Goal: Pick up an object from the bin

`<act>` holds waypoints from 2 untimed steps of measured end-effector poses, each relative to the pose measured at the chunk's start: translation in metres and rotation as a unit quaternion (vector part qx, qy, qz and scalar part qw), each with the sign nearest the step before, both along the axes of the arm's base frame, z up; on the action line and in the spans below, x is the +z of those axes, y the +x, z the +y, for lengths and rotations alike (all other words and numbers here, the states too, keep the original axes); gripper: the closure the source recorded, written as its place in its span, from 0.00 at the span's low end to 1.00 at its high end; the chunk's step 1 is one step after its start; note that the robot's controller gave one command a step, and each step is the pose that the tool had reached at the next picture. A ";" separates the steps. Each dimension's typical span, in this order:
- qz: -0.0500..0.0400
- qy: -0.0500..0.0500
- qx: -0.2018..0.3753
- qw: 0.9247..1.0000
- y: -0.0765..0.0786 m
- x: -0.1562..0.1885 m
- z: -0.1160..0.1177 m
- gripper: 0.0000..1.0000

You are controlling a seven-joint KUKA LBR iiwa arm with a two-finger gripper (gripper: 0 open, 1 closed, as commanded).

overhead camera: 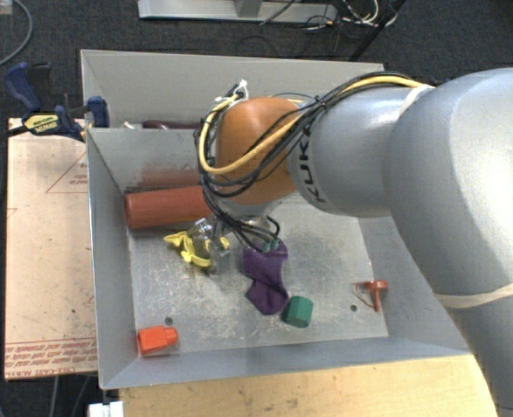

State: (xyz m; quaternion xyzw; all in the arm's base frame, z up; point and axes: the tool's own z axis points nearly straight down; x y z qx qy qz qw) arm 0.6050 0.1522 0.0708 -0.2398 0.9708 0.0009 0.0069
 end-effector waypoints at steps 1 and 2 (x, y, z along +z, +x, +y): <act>0.000 0.000 0.000 1.000 0.000 0.000 0.000 1.00; 0.002 -0.001 0.000 1.000 -0.002 0.004 0.000 1.00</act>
Offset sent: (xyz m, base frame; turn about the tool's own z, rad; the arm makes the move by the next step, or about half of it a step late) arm -0.0001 0.0000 0.0809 0.0000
